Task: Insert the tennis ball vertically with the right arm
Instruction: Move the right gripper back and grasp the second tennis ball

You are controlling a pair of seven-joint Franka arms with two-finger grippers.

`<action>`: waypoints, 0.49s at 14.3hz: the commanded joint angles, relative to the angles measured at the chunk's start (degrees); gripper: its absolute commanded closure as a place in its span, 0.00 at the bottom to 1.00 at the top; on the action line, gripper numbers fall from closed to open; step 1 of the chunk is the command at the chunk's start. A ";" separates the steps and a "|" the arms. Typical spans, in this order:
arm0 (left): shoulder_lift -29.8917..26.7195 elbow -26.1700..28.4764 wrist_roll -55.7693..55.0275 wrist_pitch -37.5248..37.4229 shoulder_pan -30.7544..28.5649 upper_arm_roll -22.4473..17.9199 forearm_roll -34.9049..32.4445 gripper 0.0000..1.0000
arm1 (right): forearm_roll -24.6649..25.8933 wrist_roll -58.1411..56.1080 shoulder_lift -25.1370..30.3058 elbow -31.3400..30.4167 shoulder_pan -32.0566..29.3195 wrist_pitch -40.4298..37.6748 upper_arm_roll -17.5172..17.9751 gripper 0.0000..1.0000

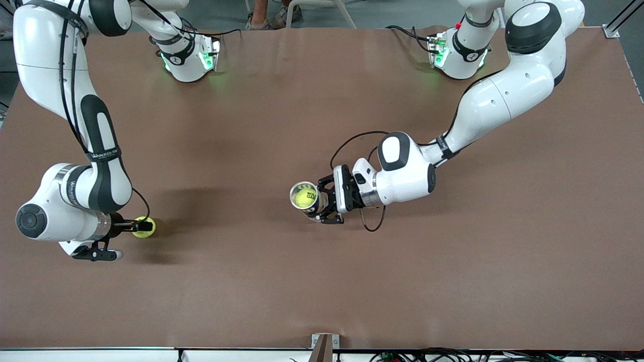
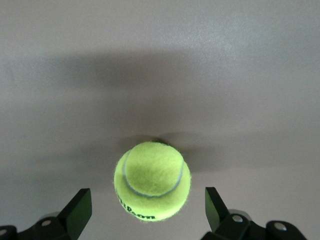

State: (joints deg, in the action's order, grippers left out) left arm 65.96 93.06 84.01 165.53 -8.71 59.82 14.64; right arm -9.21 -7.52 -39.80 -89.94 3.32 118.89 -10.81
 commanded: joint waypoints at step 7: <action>0.93 0.19 2.13 0.32 -0.69 1.35 1.44 0.31 | -1.16 -0.83 -0.20 -1.73 0.46 1.69 0.00 0.00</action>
State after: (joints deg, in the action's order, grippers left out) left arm 66.06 93.12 84.01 165.53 -8.71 59.82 14.69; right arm -9.22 -7.52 -39.99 -90.97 3.51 119.20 -10.66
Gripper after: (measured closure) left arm 0.308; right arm 0.000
